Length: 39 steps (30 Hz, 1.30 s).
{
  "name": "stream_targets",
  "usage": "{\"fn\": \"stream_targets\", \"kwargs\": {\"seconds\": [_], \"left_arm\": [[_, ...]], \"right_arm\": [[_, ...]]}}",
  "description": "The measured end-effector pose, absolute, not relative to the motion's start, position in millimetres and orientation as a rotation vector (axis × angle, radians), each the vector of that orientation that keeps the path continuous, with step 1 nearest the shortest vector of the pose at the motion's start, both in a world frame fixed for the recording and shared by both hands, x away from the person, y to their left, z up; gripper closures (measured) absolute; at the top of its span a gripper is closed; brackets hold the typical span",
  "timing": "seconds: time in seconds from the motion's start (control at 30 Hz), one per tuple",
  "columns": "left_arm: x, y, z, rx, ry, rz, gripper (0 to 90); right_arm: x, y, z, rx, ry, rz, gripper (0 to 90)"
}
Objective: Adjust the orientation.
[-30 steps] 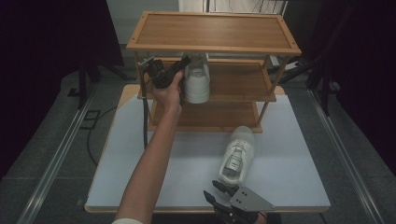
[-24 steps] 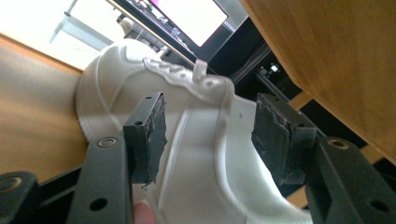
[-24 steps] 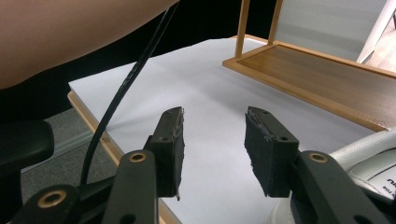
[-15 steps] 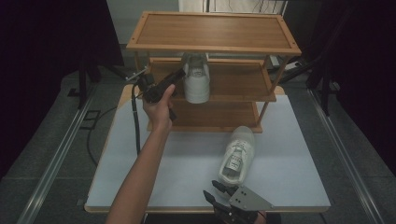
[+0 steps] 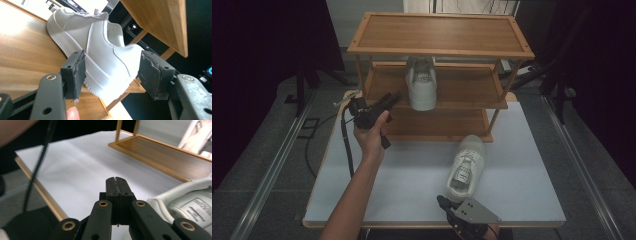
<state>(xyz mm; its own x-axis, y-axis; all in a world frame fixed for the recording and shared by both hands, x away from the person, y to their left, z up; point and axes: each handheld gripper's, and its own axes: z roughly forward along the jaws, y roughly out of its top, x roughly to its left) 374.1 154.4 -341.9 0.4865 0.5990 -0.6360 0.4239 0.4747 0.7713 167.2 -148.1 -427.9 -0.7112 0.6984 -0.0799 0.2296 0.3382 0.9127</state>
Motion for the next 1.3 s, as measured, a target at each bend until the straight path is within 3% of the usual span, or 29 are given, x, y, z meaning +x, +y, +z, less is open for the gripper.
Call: {"fn": "stream_targets", "kwargs": {"seconds": [0.3, 0.63, 0.97, 1.3], "left_arm": [[338, 166, -358, 1.134, 1.086, 0.124, 37.1], [304, 178, -391, 1.142, 1.089, 0.03, 37.8], [284, 184, -434, 1.183, 1.161, -0.036, 37.7], [277, 189, -454, 1.221, 1.201, -0.041, 37.7]], "right_arm": [[172, -146, -444, 0.794, 2.094, 1.106, 89.5], [171, -157, -446, 0.799, 2.116, 1.127, 89.6], [155, -201, -447, 0.901, 2.049, 1.122, 89.6], [156, -229, -443, 1.008, 2.02, 1.099, 89.4]]}}
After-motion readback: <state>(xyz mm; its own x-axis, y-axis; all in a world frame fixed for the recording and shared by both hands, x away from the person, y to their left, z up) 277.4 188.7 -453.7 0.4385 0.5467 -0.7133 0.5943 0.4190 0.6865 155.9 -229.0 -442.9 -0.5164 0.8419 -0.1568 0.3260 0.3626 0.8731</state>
